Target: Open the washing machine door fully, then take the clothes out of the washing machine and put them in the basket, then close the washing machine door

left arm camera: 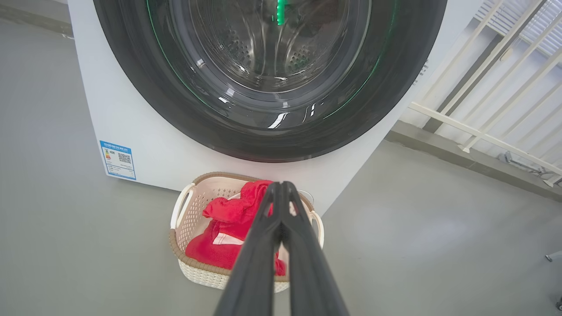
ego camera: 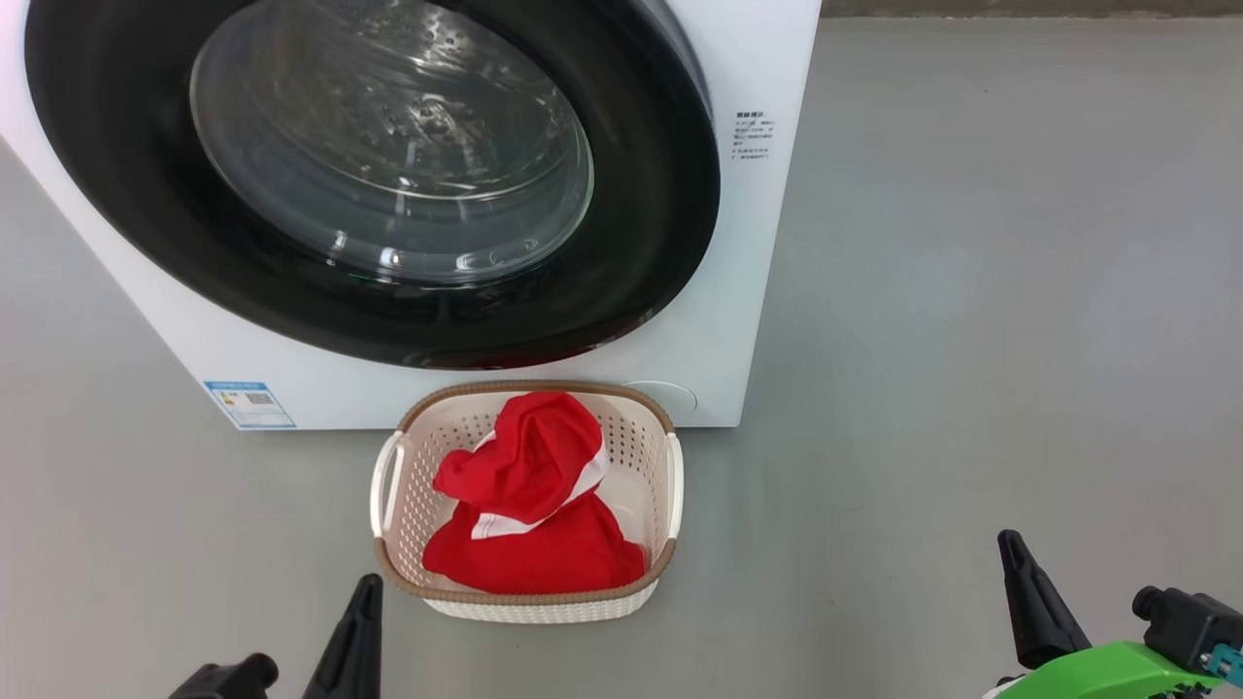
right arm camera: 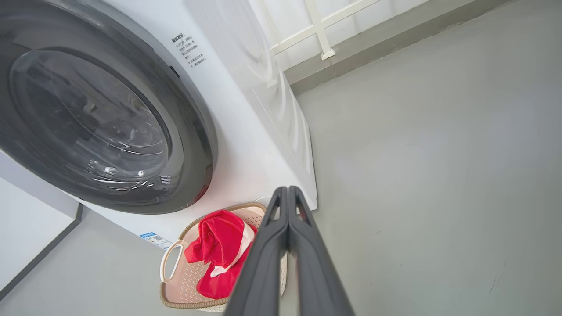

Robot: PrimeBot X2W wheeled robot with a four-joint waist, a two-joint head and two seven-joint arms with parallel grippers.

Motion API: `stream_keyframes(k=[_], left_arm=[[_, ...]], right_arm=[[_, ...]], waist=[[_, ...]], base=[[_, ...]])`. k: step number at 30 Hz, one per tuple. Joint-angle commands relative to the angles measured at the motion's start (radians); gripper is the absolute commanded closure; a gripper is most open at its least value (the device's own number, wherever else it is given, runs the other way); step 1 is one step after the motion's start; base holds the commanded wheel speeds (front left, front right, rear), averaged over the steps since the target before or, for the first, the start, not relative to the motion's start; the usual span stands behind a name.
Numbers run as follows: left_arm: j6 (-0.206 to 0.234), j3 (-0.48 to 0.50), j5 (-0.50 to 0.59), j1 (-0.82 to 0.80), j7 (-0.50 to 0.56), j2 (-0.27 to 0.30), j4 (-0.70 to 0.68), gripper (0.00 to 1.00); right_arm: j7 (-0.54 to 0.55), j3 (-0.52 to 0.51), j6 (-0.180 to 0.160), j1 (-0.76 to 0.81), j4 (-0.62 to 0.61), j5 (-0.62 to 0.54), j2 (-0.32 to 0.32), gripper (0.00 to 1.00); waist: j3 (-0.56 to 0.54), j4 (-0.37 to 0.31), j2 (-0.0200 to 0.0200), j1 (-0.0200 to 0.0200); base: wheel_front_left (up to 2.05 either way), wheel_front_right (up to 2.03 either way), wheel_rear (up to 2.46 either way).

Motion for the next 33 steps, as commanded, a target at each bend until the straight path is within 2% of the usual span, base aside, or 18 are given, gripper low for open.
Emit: stream_keyframes(k=[1, 33], left_arm=[[-0.001, 0.011, -0.038, -0.030, 0.008, 0.016, -0.023, 1.00], [-0.003, 0.038, -0.409, -0.051, 0.093, 0.032, -0.033, 1.00]], right_arm=[[0.007, -0.007, 0.000, -0.031, -0.029, 0.033, -0.009, 1.00], [0.100, -0.030, 0.000, -0.064, -0.051, 0.322, -0.004, 1.00]], waist=[[-0.001, 0.000, 0.0000, -0.0002], [-0.021, -0.005, 0.0000, -0.0002]], base=[[0.00, 0.00, 0.00], [0.00, 0.00, 0.00]])
